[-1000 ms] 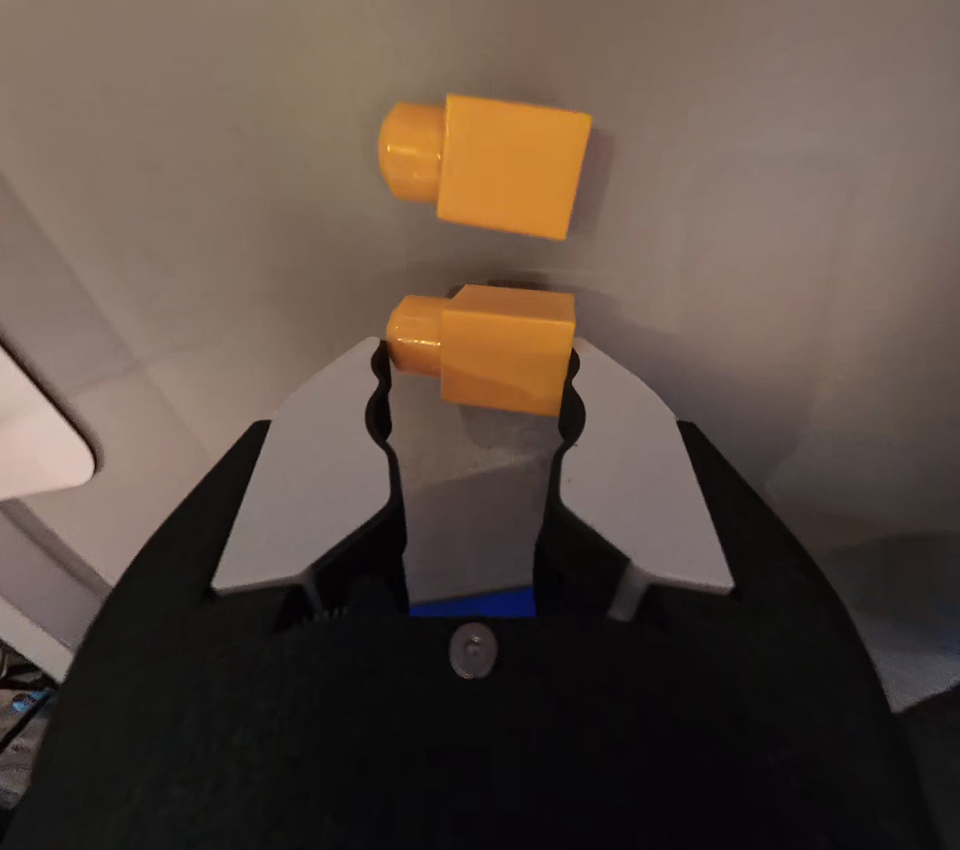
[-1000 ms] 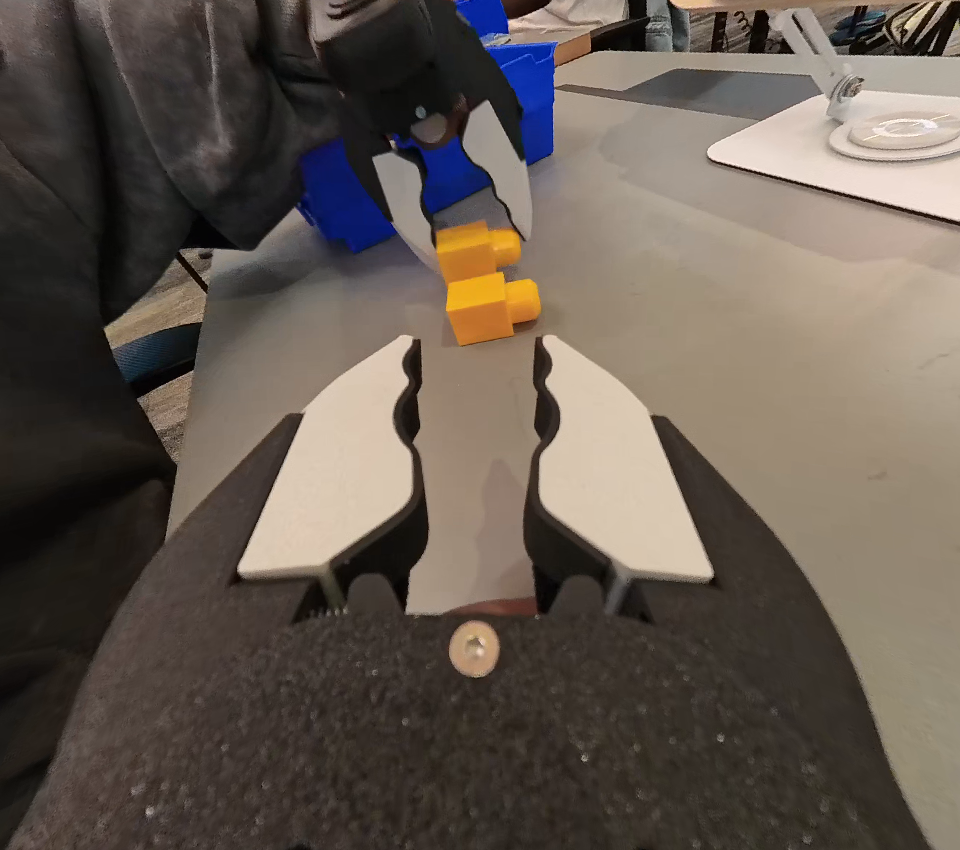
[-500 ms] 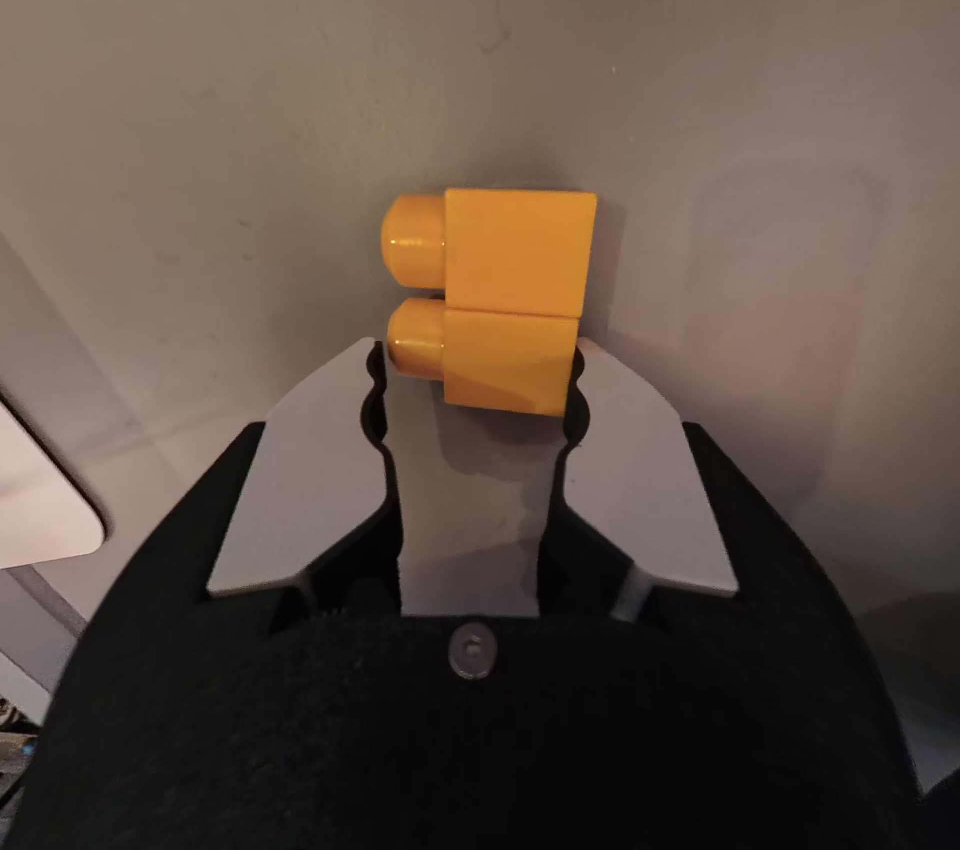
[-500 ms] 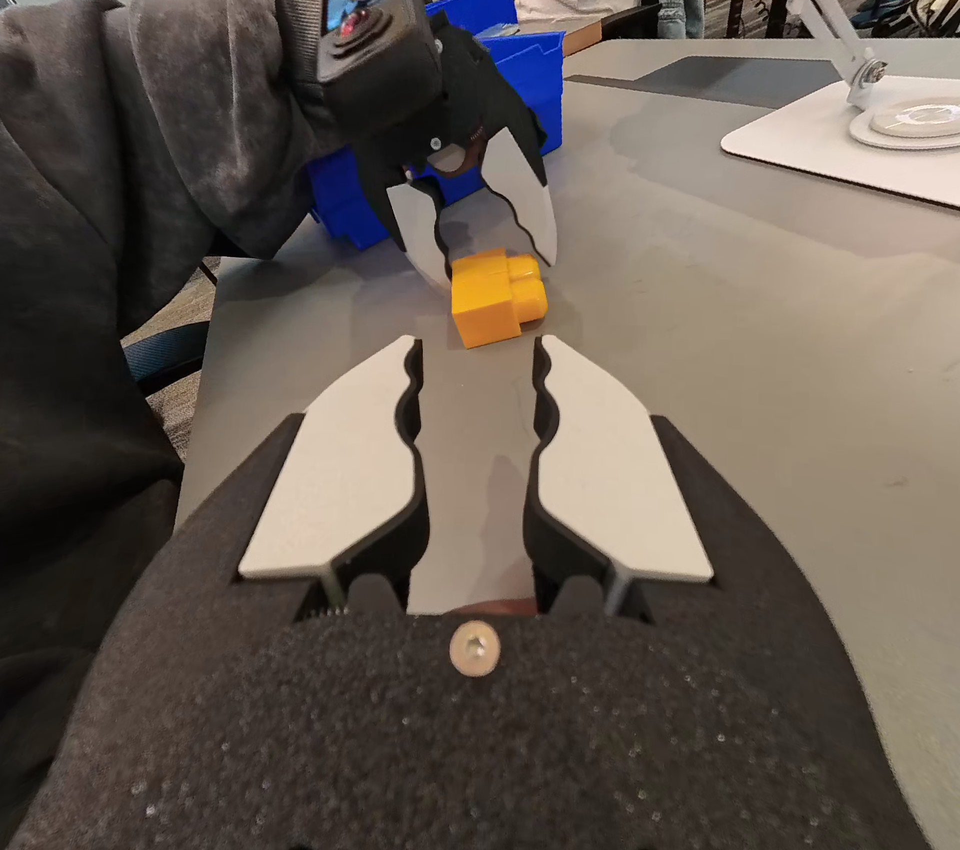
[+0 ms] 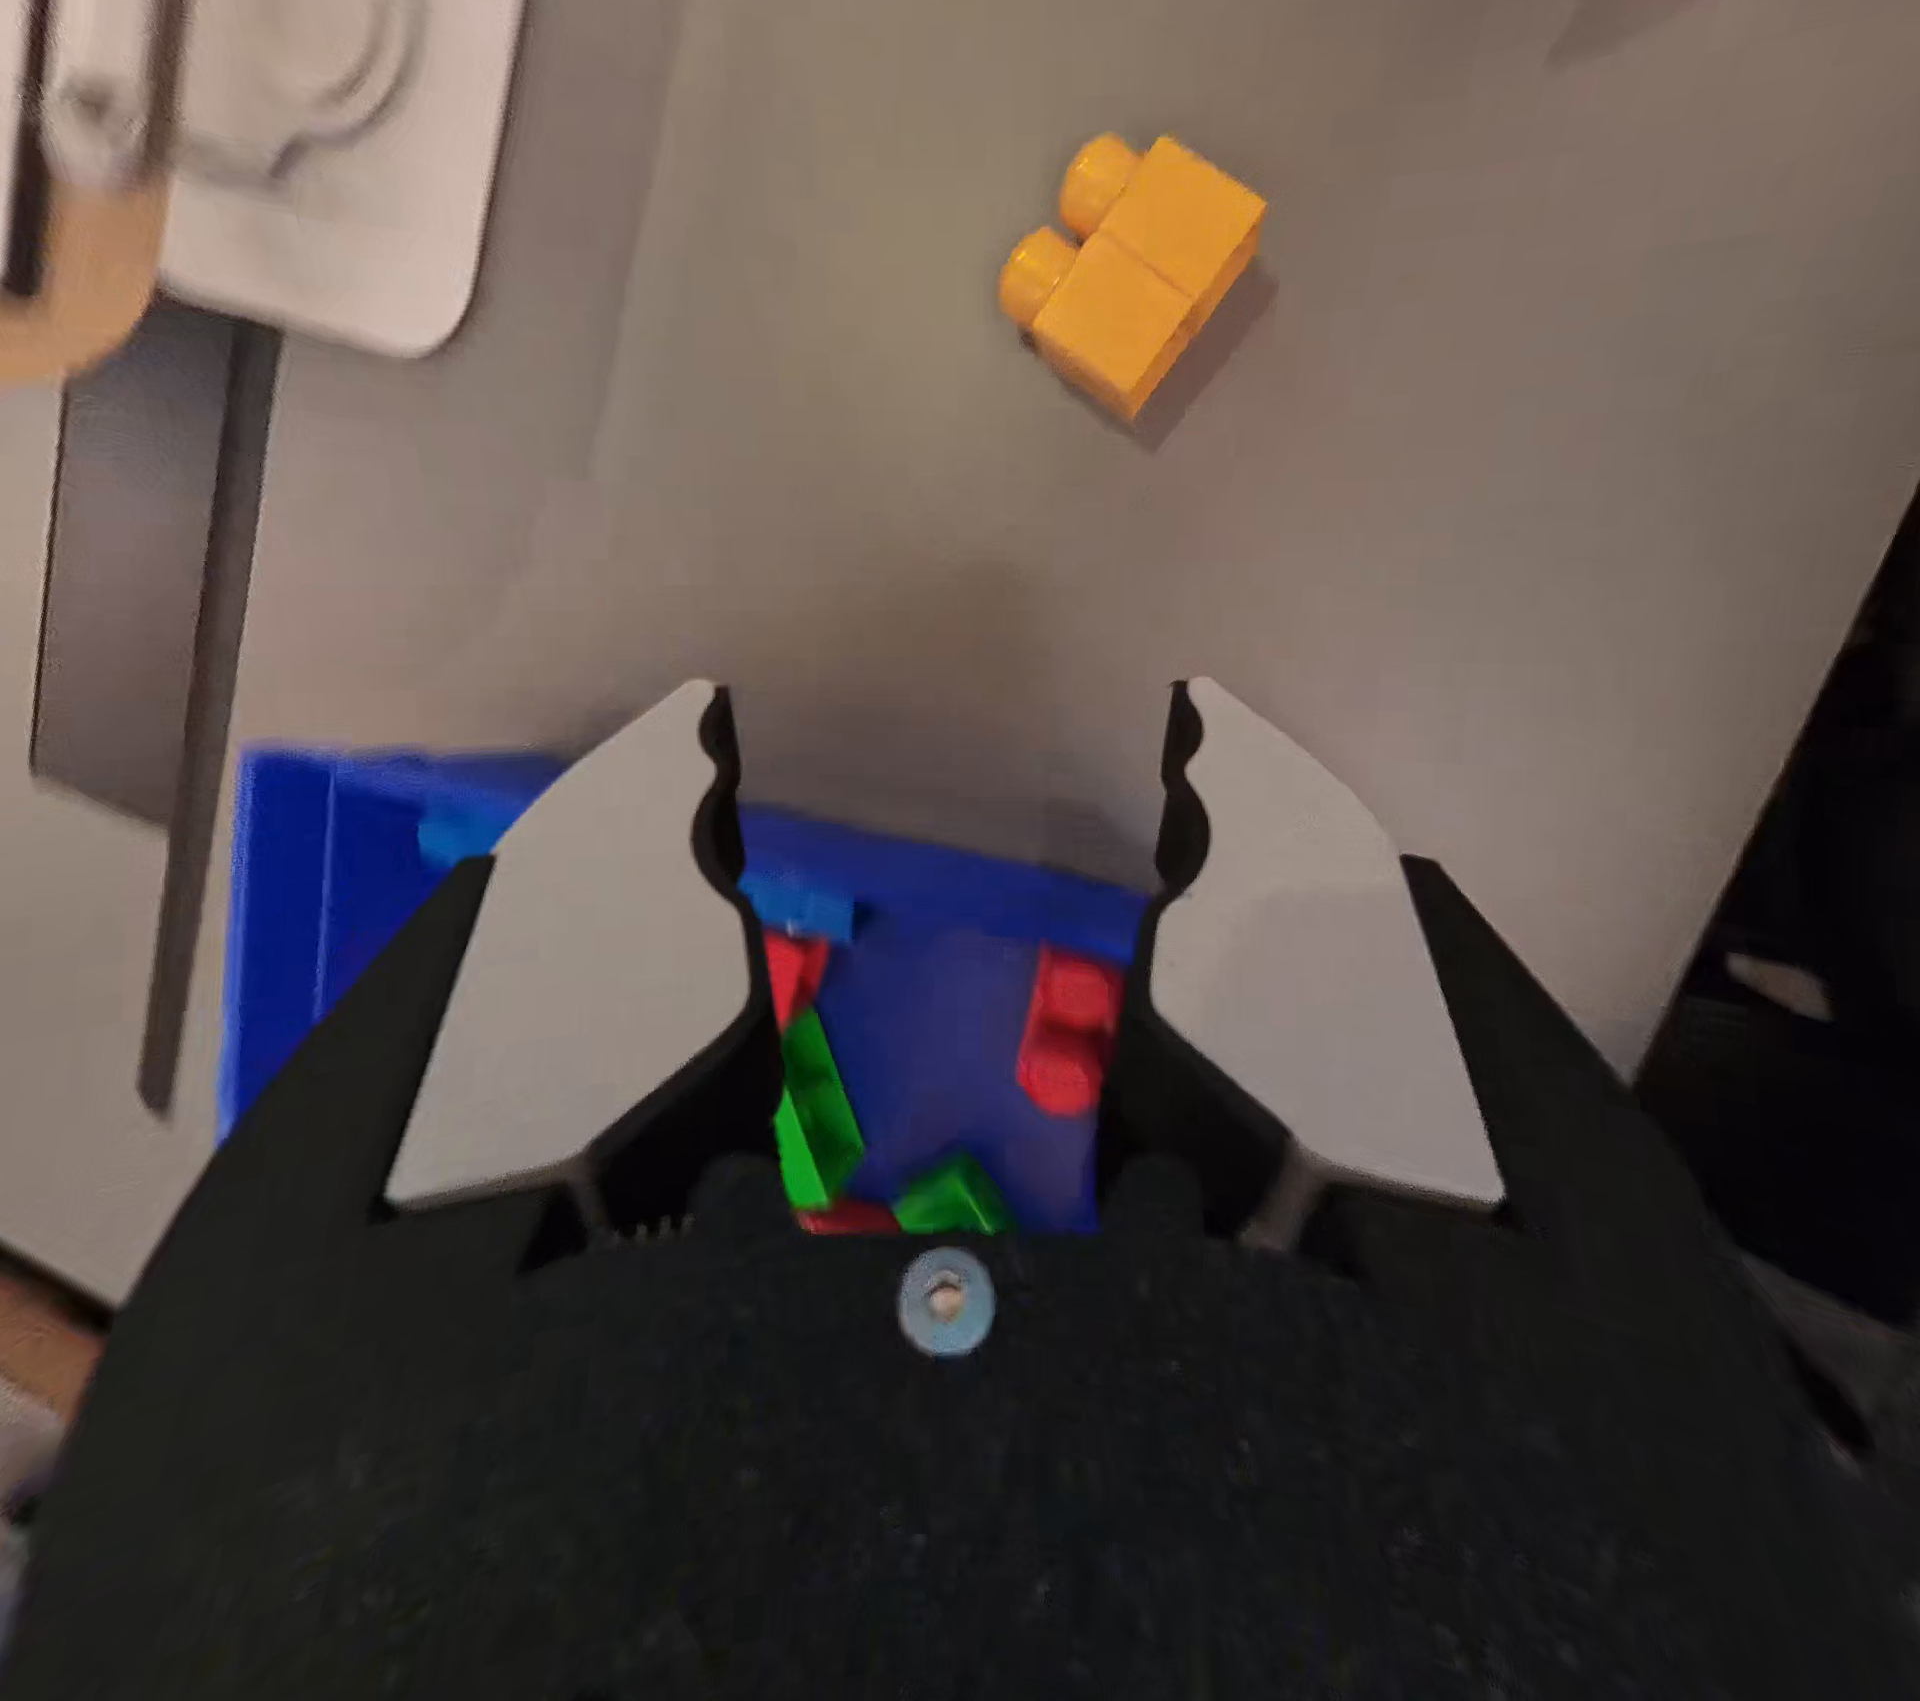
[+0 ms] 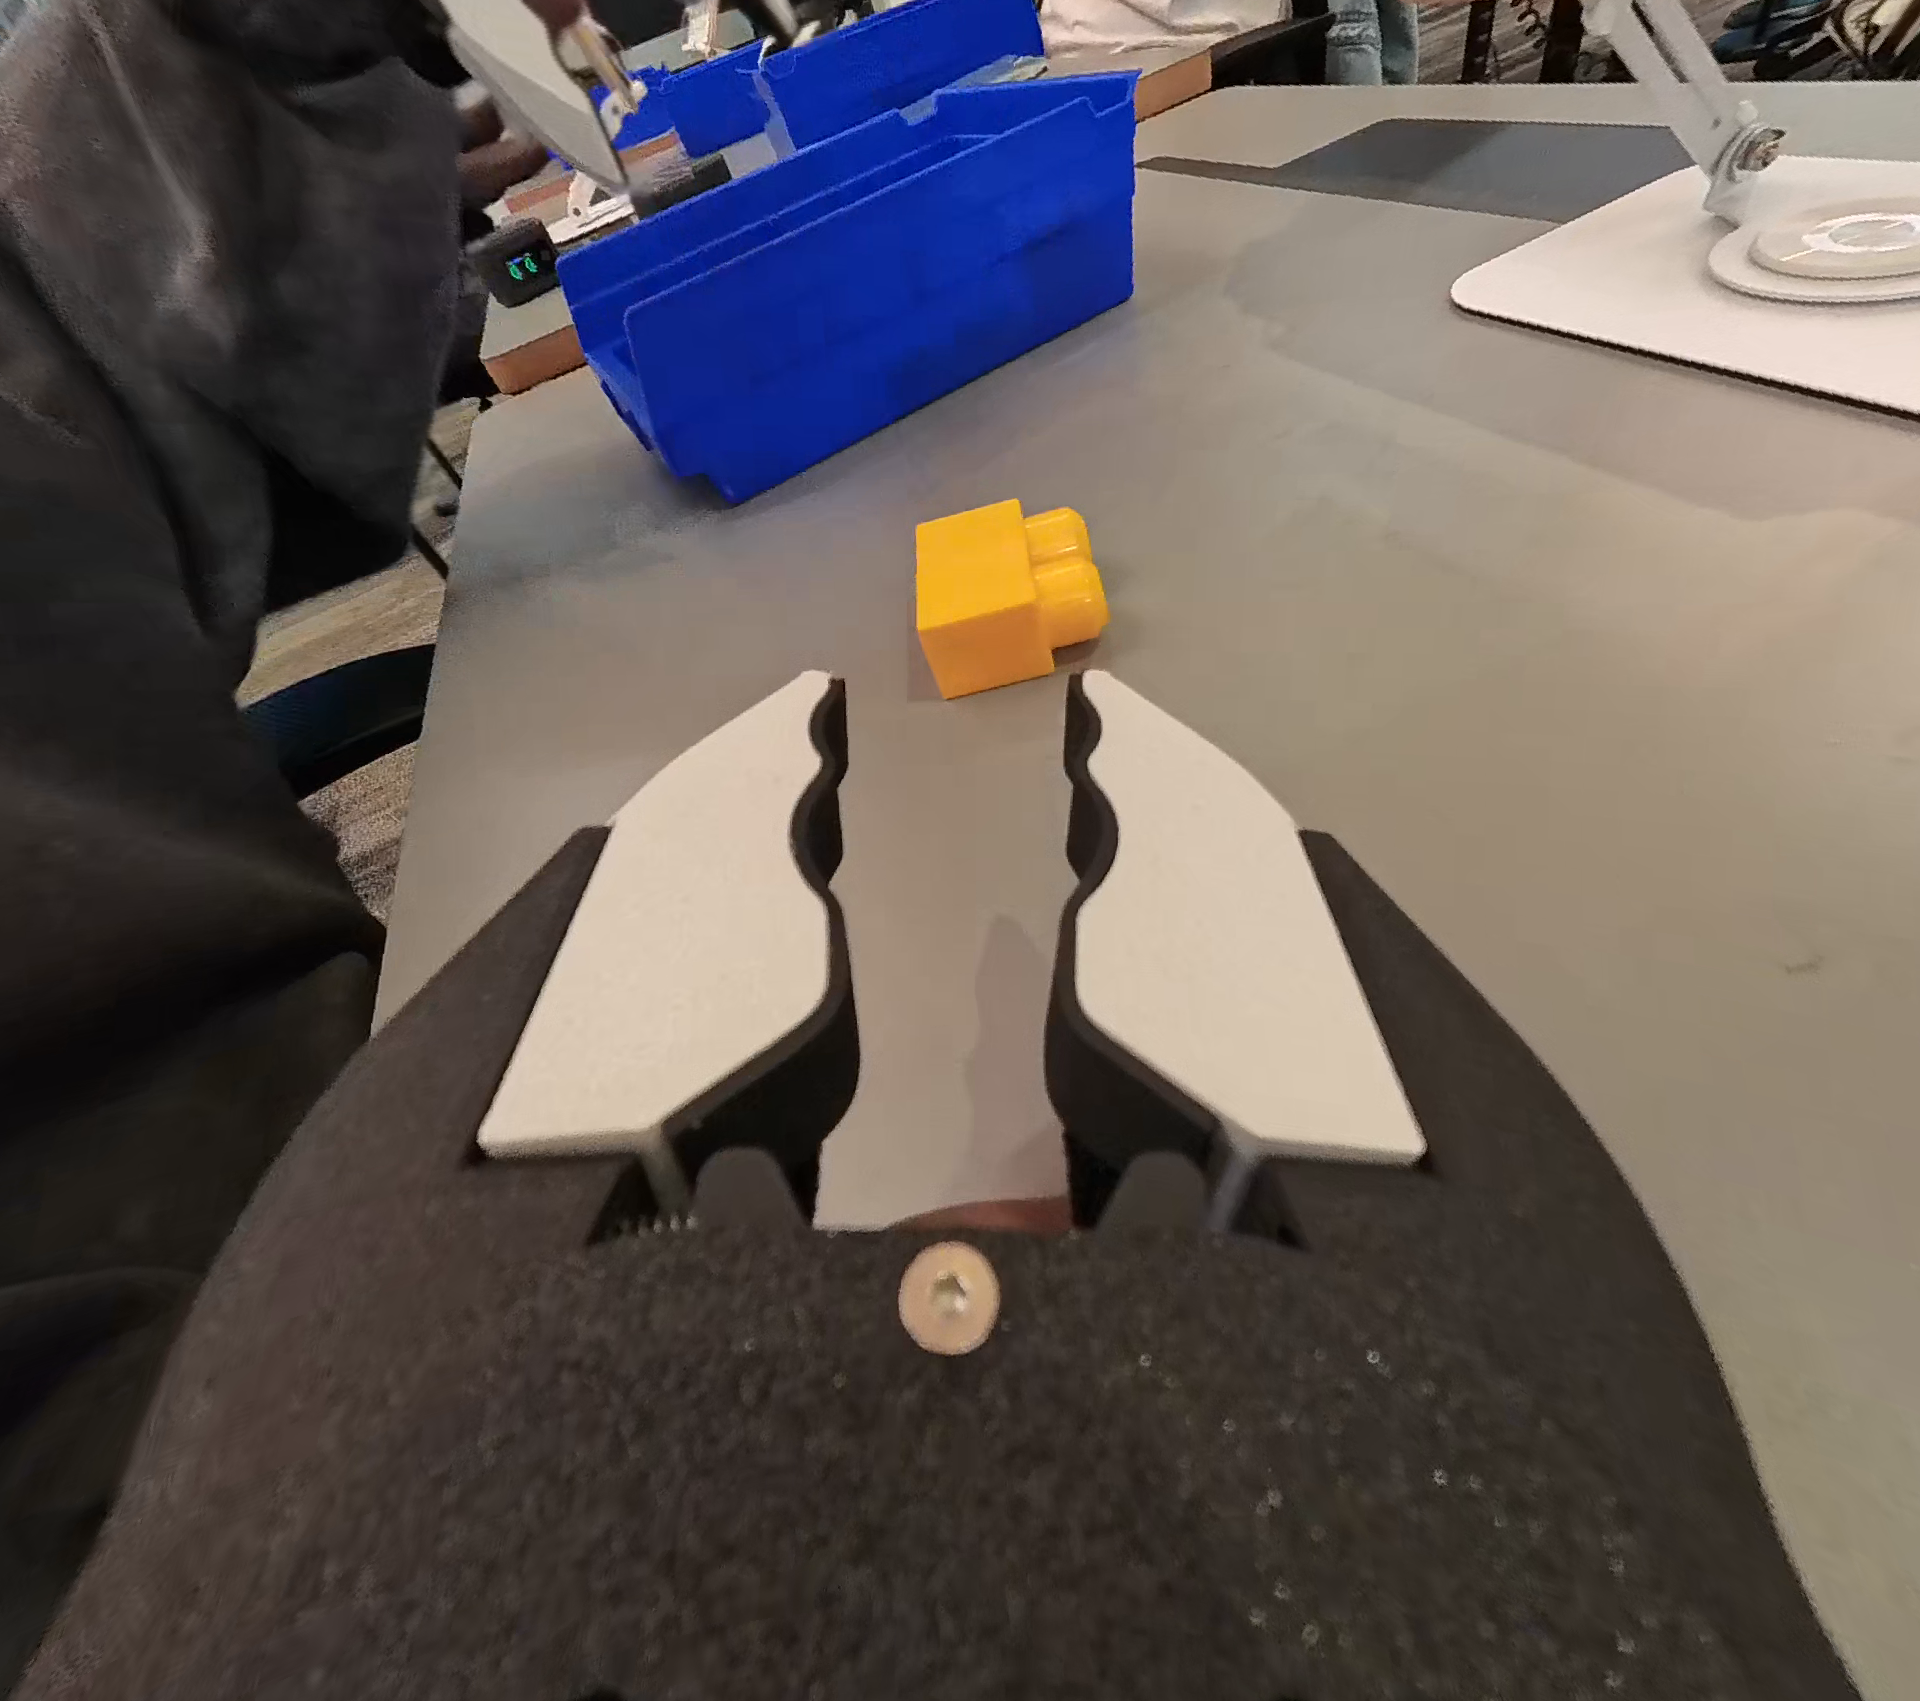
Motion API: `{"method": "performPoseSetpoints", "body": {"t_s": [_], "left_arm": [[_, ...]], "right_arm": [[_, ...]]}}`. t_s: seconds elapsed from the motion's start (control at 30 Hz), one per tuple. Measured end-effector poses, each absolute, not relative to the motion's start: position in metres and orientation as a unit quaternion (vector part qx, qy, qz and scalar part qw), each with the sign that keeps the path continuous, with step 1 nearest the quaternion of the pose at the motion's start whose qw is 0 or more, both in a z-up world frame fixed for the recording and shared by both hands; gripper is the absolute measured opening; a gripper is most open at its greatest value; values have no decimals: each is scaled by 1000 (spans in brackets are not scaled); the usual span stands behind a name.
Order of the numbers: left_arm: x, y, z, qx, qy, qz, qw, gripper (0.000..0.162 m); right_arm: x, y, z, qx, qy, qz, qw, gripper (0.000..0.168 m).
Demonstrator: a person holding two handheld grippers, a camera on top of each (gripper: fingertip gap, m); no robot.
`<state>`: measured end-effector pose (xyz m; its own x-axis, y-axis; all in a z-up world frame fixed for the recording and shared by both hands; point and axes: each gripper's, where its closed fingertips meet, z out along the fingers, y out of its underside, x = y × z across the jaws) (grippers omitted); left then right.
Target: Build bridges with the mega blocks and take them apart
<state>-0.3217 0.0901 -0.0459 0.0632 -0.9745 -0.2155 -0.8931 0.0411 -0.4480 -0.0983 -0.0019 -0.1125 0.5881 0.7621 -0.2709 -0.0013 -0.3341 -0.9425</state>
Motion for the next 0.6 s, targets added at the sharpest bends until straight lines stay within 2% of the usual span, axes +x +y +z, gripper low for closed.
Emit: {"method": "performPoseSetpoints", "body": {"t_s": [0.13, 0.33, 0.57, 0.6], "left_arm": [[-394, 83, -58, -754, 612, -44, 234, 77], [-444, 86, -109, -758, 631, 37, 159, 66], [-446, 89, -150, -759, 650, -17, 50, 65], [-445, 88, -153, -756, 652, -24, 42, 61]], "right_arm": [[-100, -1, -114, -730, -263, 371, 511, 40], [-103, 1, -115, -730, -269, 370, 507, 40], [-103, 2, -115, -731, -267, 371, 507, 39], [-102, 2, -115, -731, -265, 372, 507, 39]]}}
